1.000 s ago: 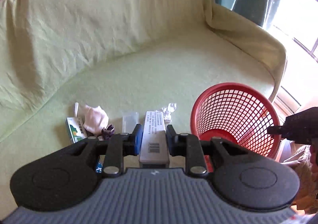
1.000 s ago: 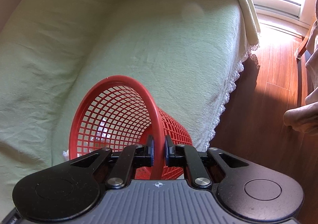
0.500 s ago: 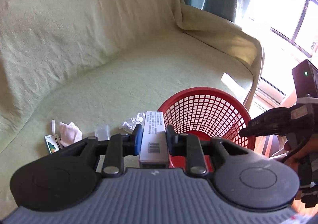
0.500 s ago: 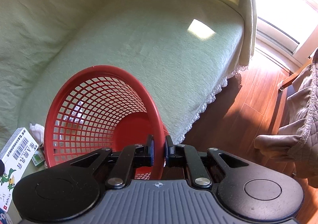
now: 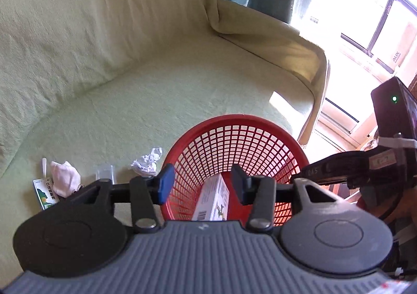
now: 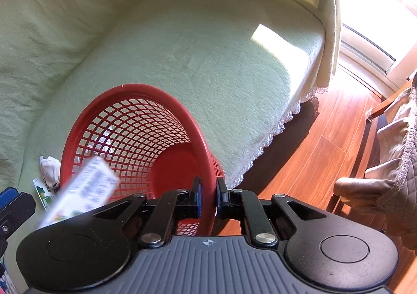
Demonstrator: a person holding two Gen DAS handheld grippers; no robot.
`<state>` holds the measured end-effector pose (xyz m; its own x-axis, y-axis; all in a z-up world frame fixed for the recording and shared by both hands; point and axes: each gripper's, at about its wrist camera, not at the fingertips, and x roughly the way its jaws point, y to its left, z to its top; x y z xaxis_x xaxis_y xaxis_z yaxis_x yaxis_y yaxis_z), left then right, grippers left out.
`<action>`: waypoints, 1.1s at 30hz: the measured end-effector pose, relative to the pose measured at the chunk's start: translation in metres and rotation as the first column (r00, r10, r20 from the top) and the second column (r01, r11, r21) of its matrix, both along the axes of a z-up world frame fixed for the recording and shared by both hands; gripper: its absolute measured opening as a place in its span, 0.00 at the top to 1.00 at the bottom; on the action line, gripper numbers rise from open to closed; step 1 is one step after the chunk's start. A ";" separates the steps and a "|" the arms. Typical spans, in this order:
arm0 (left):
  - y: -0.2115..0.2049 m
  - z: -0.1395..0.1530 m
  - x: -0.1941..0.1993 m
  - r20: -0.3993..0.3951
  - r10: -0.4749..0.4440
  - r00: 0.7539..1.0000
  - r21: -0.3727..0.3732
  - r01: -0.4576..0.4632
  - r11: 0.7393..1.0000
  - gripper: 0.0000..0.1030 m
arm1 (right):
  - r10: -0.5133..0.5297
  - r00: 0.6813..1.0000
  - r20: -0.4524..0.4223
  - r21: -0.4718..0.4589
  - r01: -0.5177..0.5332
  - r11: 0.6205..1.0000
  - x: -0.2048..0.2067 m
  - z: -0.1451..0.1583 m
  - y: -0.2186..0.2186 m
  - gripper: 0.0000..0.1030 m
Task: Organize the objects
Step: 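Move the white box over the basket and open the left tool, then reach the left tool to the crumpled white tissue and grasp it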
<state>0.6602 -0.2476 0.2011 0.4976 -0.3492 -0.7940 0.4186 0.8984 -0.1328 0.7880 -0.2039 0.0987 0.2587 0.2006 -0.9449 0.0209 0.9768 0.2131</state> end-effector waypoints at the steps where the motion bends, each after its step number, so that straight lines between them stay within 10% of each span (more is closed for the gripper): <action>1: 0.001 0.000 0.000 0.001 0.005 1.000 0.003 -0.005 1.000 0.54 | 0.002 1.000 -0.001 -0.001 -0.002 1.000 0.000 -0.001 -0.001 0.93; 18: 0.079 -0.023 0.004 -0.057 0.155 0.986 0.122 -0.147 0.982 0.54 | -0.002 0.999 -0.054 0.004 0.002 1.000 0.002 -0.008 -0.006 0.93; 33: 0.107 -0.096 0.060 -0.063 -0.029 0.998 0.129 0.037 0.991 0.54 | -0.226 0.974 0.016 0.107 0.223 0.969 0.029 0.000 -0.041 0.94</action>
<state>0.7199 -0.1405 0.1052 0.4368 -0.2567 -0.8622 0.4430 0.8955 -0.0423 0.8165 -0.2453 0.0989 0.3340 0.2313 -0.9138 0.2300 0.9201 0.3170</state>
